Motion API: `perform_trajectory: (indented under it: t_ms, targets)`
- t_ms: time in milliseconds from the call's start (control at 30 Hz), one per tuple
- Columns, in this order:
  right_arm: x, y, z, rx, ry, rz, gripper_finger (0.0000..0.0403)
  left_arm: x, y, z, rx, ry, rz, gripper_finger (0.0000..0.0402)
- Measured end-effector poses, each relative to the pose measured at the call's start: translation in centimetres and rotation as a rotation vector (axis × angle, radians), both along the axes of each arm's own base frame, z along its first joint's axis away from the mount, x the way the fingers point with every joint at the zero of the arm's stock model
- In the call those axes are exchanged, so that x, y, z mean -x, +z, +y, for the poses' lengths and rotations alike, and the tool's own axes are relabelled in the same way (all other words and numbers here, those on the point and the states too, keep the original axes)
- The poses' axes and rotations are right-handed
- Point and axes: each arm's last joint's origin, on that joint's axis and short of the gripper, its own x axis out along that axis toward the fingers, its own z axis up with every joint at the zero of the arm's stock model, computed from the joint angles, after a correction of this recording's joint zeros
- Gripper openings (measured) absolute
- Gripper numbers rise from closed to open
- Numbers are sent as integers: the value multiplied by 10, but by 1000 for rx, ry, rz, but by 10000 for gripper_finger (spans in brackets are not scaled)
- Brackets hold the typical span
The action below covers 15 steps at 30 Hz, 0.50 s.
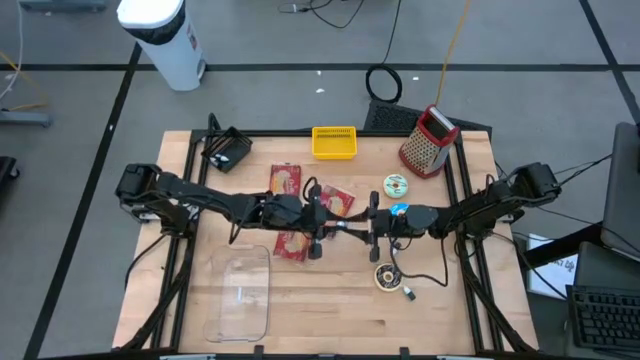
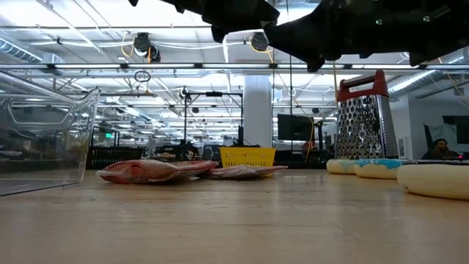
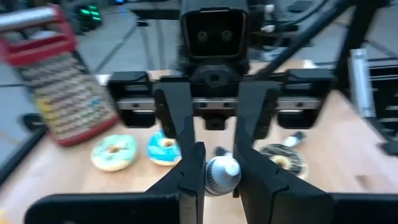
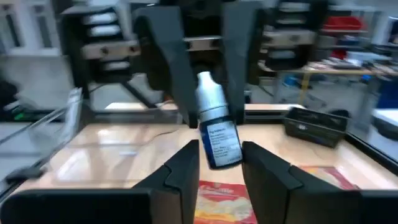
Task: Pick & Place Food Item
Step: Put the small blue food coloring bottle into the black bin
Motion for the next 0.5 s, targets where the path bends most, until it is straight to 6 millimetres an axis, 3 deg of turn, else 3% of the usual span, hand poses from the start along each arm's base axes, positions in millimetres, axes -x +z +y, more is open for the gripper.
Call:
perform_trajectory:
  t_ms: [267,500]
  targets:
    - [0,-2,-1,-13,-50,18,138,35,38,27,-19,206,11,66]
    - [0,-4,-1,-7,-52,39,134,76,51,64,-40,435,146,63]
